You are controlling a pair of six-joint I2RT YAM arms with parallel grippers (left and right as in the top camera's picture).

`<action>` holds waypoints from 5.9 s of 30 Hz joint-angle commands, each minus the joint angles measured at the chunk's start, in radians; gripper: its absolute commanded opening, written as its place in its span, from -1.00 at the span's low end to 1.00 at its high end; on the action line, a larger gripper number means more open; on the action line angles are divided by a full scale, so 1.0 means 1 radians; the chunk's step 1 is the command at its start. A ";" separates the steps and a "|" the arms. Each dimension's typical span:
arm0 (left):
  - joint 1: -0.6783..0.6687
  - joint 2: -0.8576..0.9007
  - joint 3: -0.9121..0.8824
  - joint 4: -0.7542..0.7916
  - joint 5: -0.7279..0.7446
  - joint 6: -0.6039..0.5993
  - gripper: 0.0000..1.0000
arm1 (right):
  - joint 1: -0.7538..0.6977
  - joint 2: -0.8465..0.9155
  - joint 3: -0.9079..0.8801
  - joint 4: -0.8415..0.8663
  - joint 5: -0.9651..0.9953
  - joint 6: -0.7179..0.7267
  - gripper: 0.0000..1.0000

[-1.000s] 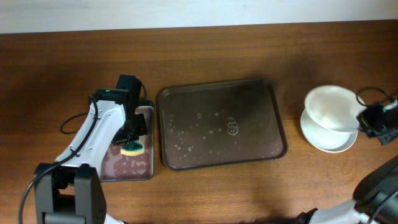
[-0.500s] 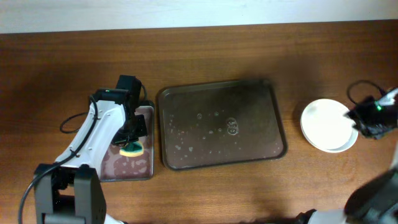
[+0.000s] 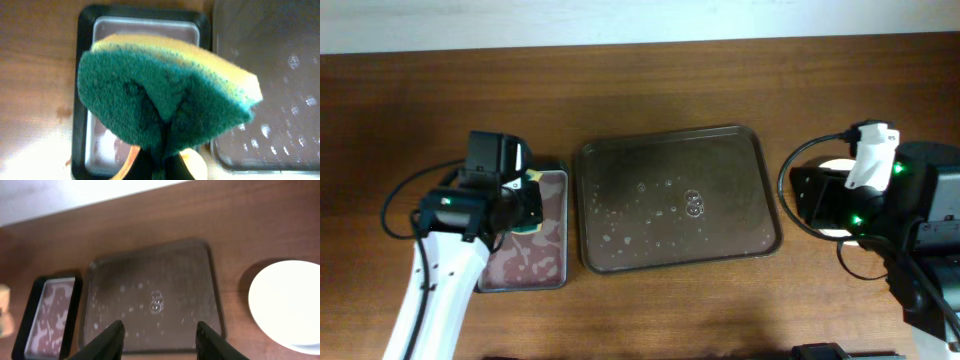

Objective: Clean dirty plates on tray and stack at the side

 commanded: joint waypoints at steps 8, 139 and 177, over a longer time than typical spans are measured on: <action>0.003 0.040 -0.431 0.422 -0.097 -0.037 -0.98 | 0.071 0.043 0.000 -0.061 0.016 -0.014 -0.01; 0.098 -1.285 -1.184 1.162 0.000 -0.022 0.99 | 0.181 -0.984 -1.379 1.050 0.132 -0.290 0.97; 0.119 -1.278 -1.183 1.003 -0.042 -0.022 0.99 | 0.181 -0.984 -1.379 1.050 0.132 -0.290 0.97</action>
